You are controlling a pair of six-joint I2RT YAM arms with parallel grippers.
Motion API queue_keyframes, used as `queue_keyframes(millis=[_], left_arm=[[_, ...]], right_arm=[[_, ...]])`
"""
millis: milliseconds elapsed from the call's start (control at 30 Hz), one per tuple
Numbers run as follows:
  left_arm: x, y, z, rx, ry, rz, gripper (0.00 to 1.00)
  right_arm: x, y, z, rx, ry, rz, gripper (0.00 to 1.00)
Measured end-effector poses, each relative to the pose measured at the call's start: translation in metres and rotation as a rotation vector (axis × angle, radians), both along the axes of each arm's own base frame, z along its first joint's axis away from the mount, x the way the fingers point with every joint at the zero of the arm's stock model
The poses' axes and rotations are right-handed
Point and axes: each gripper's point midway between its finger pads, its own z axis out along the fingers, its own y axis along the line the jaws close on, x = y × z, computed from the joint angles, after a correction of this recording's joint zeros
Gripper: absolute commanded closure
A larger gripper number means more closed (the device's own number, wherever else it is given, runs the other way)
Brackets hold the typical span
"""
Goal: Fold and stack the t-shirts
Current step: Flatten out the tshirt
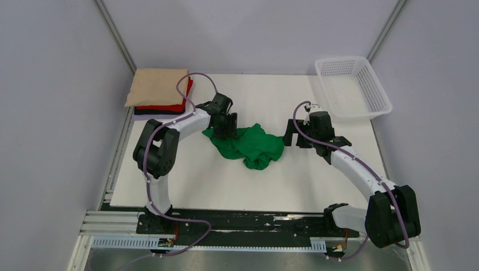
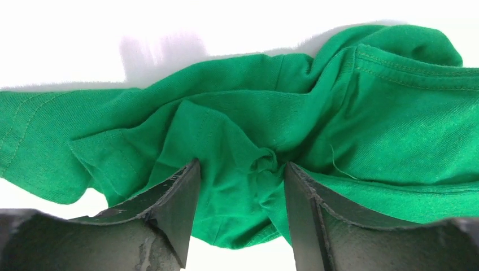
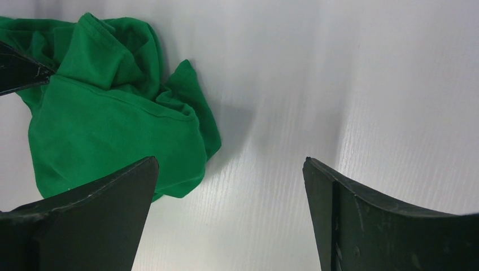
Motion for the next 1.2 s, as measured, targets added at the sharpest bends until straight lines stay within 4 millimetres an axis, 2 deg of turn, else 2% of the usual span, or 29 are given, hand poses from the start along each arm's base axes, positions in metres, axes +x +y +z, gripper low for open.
queue_keyframes(millis=[167, 233, 333, 500, 733, 800, 833, 867, 900, 1033, 1200], left_arm=[[0.003, -0.001, -0.001, 0.022, -0.004, 0.013, 0.68], [0.005, -0.001, 0.000, 0.029, -0.013, 0.018, 0.73], [0.007, -0.001, 0.002, 0.039, -0.023, 0.022, 0.76], [0.010, -0.001, 0.004, 0.044, -0.035, 0.025, 0.70], [0.006, -0.007, -0.001, 0.019, -0.011, 0.007, 0.70], [0.005, -0.008, -0.004, 0.015, 0.000, 0.002, 0.73], [0.004, -0.010, -0.006, 0.012, 0.005, -0.002, 0.80], [0.004, -0.011, -0.007, 0.007, 0.008, -0.006, 0.94], [0.004, -0.013, -0.008, 0.000, 0.011, -0.011, 0.98], [0.002, -0.022, -0.006, -0.038, 0.013, -0.035, 1.00], [0.001, -0.026, -0.003, -0.064, -0.009, -0.047, 1.00]], right_arm=[[0.000, 0.000, -0.001, 0.003, 0.003, -0.007, 0.00], [0.000, 0.000, -0.001, 0.004, 0.006, -0.008, 0.00], [0.000, 0.000, -0.001, 0.004, 0.006, -0.008, 0.00], [0.000, 0.000, -0.001, 0.004, 0.006, -0.008, 0.00], [0.000, 0.000, -0.001, 0.005, 0.007, -0.009, 0.00], [0.000, 0.000, -0.001, 0.006, 0.007, -0.010, 0.00], [0.000, 0.000, -0.001, 0.007, 0.007, -0.011, 0.00], [0.000, 0.000, -0.001, 0.007, 0.007, -0.011, 0.00], [0.000, 0.000, -0.002, 0.009, 0.009, -0.013, 0.00], [0.000, 0.004, -0.009, 0.031, 0.043, -0.019, 0.03], [-0.001, 0.025, -0.017, 0.130, 0.094, 0.017, 0.09]])
